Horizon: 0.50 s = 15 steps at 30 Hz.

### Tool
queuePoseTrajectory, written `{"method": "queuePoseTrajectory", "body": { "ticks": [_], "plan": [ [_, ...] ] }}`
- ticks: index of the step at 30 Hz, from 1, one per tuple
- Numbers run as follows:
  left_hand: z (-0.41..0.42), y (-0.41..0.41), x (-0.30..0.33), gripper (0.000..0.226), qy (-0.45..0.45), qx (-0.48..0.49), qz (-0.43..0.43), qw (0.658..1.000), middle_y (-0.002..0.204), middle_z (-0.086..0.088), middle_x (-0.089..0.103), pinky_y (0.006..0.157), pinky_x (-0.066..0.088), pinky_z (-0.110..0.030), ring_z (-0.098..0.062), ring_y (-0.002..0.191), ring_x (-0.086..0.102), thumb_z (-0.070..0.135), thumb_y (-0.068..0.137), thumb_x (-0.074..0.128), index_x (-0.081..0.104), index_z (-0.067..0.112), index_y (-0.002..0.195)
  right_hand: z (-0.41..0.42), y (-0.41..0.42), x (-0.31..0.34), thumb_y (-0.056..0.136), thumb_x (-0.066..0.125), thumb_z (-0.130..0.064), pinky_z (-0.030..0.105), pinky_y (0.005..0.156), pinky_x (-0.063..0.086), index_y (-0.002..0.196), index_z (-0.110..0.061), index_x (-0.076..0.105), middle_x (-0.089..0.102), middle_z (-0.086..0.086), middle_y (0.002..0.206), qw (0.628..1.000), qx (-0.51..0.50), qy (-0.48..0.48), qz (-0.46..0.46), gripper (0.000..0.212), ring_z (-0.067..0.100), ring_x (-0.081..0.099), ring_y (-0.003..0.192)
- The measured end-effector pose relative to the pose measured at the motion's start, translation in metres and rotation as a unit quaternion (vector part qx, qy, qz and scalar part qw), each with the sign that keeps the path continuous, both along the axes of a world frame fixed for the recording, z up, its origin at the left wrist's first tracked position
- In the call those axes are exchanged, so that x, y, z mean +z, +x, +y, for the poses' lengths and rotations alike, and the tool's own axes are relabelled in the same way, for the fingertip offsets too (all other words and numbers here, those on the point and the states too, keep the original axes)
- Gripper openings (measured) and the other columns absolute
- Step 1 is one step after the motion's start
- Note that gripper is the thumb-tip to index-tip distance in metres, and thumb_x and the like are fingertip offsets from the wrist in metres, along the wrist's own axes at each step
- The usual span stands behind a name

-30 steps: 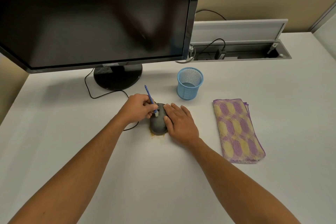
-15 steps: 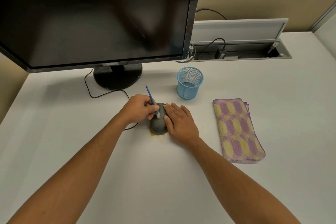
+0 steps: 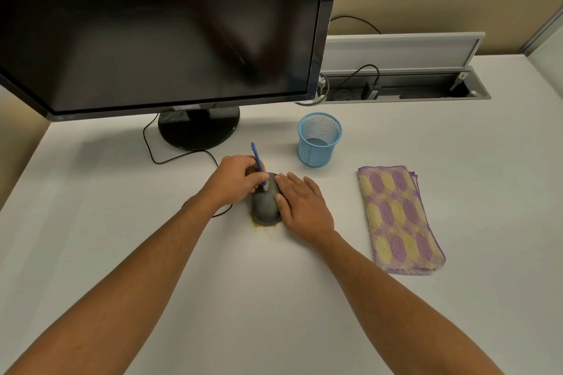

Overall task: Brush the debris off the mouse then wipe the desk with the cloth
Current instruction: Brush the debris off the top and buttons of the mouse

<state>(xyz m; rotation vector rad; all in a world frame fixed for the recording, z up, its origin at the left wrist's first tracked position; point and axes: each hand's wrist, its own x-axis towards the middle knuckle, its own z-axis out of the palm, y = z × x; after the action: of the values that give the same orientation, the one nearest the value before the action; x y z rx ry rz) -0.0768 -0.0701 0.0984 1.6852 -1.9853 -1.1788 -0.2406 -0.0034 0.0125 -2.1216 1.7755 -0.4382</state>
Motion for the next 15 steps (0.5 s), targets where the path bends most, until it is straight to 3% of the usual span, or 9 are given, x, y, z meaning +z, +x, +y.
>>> {"method": "queuePoseTrajectory", "body": {
  "ticks": [3,8,15],
  "plan": [
    [0.0,-0.001,0.003,0.009,0.055,-0.071,-0.037,0.995,0.083,-0.002,0.071,0.068,0.055,-0.023,-0.014,0.073,0.068,0.023,0.09,0.068,0.068,0.016,0.095,0.0,0.0,-0.001,0.098,0.013,-0.048,0.035,0.119,0.009,0.149,-0.02,0.034,0.038,-0.001,0.153,1.0,-0.001,-0.006,0.004,0.062,0.013,0.025,0.145],
    [-0.01,0.0,0.012,0.006,0.112,-0.18,-0.075,0.974,0.078,0.002,0.072,0.058,0.05,-0.014,-0.007,0.063,0.068,0.023,0.09,0.068,0.067,0.018,0.086,0.0,-0.001,-0.002,0.101,0.018,-0.045,0.036,0.119,0.009,0.149,-0.019,0.035,0.039,0.0,0.152,1.0,0.001,-0.01,0.005,0.057,0.014,0.025,0.145],
    [-0.021,-0.007,0.004,0.017,-0.04,-0.043,-0.062,0.996,0.089,-0.004,0.069,0.078,0.056,-0.031,-0.018,0.08,0.066,0.026,0.09,0.066,0.068,0.013,0.102,-0.001,0.0,-0.003,0.099,0.016,-0.047,0.036,0.119,0.011,0.148,-0.02,0.037,0.042,-0.001,0.151,1.0,-0.004,-0.015,0.0,0.059,0.014,0.028,0.143]
  ]
}}
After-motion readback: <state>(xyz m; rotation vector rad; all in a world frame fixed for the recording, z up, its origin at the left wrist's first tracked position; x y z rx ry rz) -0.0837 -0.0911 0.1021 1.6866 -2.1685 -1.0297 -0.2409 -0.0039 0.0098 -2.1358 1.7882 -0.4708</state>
